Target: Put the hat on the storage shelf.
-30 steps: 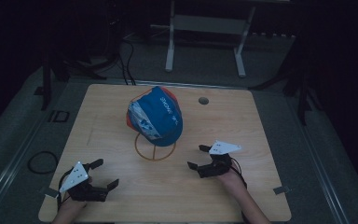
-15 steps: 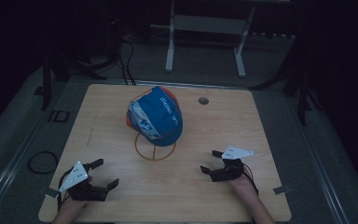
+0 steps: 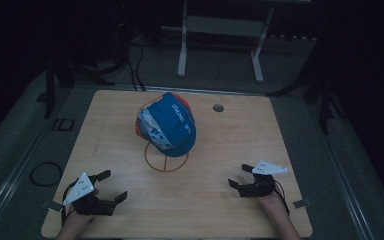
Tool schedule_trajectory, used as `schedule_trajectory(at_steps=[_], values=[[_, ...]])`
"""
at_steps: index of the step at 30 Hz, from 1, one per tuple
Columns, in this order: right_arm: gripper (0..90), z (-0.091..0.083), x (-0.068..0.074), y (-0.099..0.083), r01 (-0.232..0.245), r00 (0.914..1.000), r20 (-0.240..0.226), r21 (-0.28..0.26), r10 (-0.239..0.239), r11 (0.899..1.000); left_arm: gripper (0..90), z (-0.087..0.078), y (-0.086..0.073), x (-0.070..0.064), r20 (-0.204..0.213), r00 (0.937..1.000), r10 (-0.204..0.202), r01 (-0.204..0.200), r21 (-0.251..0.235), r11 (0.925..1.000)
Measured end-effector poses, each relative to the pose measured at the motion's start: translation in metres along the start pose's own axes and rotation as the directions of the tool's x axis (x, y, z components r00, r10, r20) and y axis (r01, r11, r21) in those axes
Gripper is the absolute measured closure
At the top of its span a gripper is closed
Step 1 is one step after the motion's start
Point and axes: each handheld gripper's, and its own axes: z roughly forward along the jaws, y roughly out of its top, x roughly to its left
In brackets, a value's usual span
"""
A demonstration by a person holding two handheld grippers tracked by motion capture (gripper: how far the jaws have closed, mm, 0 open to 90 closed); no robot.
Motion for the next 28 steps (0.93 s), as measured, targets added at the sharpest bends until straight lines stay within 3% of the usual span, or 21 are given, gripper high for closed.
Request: schedule_trajectory(at_steps=[9,13,28], values=[[14.2,-0.012,-0.010,-0.007,-0.019,0.9987,0.046,-0.012,0.020,1.000,1.9,0.000,0.000,0.001,-0.005,1.0000,0.001,-0.001,-0.001,1.0000],[14.2,-0.014,-0.014,-0.009,-0.037,0.9980,0.051,-0.023,0.038,0.999,1.9,-0.001,0.000,0.001,-0.005,1.0000,0.001,-0.001,-0.001,1.0000],[14.3,-0.013,-0.015,-0.009,-0.036,0.9976,0.058,-0.031,0.038,0.999,1.9,0.001,-0.001,-0.001,-0.007,1.0000,0.003,-0.003,0.006,1.0000]])
